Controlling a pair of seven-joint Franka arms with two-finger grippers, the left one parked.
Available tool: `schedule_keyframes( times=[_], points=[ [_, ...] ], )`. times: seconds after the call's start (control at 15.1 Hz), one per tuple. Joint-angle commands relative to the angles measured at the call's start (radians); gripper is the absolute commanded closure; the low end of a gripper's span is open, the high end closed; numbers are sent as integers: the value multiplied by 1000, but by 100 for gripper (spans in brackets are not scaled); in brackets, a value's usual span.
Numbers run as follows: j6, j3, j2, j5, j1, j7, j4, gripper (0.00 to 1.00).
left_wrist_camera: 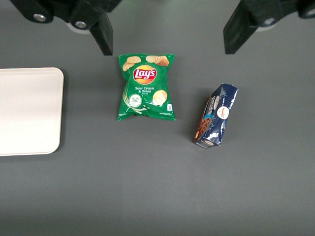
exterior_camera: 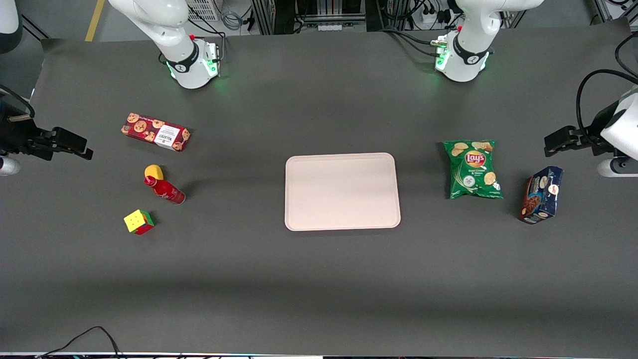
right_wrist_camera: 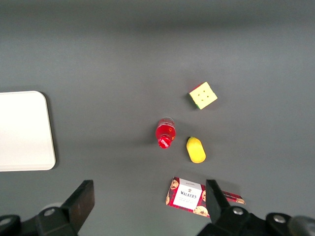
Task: Place coke bottle on tray
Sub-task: 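Move the open right gripper down over the red Coca-Cola bottle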
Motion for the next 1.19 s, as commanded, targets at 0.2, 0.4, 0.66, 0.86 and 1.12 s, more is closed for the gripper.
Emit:
schedule_keyframes(
  times=[0.2,0.4,0.66,0.86,1.12],
  points=[
    [-23,2,35,-20,13,-15,30,0],
    [4,3,29,-22,14,-18,-42,0],
    [220,5,-67,-39,14,-23,-310,0],
    [381,6,-121,-39,14,-44,-499,0],
    [555,5,-118,-39,13,-83,-648,0]
  ],
)
